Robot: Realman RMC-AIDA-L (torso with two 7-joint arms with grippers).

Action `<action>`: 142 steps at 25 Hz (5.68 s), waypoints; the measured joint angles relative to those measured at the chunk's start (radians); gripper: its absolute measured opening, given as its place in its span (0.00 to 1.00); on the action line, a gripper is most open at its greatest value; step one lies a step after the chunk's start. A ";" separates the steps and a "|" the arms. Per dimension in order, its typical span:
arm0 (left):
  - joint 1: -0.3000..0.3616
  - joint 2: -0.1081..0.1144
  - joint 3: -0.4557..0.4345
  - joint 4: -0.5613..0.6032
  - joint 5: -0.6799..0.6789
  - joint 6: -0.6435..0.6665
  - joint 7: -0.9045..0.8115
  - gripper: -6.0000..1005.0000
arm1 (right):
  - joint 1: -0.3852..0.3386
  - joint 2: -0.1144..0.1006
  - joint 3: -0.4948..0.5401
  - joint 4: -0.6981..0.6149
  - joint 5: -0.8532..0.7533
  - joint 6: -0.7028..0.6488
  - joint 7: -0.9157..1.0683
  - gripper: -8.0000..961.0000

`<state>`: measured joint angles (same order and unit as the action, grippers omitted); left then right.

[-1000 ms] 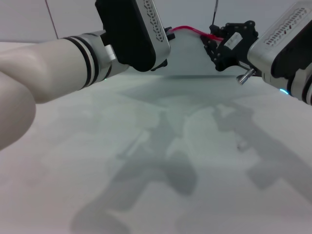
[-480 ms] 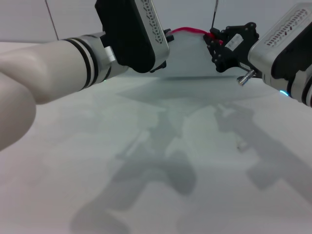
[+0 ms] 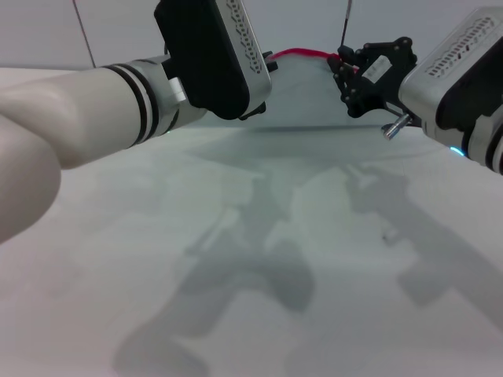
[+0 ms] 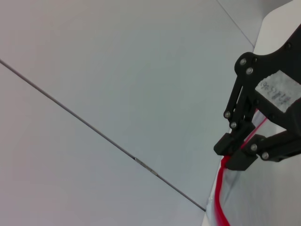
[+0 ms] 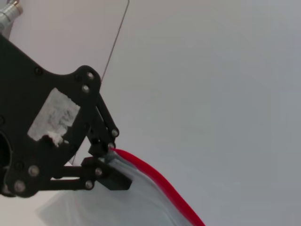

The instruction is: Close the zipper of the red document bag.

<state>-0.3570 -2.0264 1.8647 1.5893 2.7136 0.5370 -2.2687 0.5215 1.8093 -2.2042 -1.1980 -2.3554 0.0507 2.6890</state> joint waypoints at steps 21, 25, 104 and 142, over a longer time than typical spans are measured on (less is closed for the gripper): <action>-0.002 0.001 0.001 0.011 0.002 0.000 0.001 0.05 | 0.009 0.006 0.009 -0.008 -0.002 -0.023 -0.018 0.30; 0.001 0.001 0.003 0.018 0.002 -0.003 0.006 0.05 | 0.009 0.020 0.013 0.001 -0.002 -0.018 -0.038 0.25; 0.138 -0.005 -0.030 0.158 0.080 -0.054 0.000 0.13 | -0.108 0.207 0.360 0.204 -0.134 -0.013 -0.196 0.41; 0.058 -0.006 0.203 -0.752 -0.273 -1.388 -0.544 0.73 | -0.102 0.223 -0.289 0.569 0.447 1.010 0.062 0.70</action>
<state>-0.2986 -2.0325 2.0680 0.8376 2.4405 -0.8507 -2.8122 0.4193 2.0325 -2.4934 -0.6286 -1.9082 1.0606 2.7514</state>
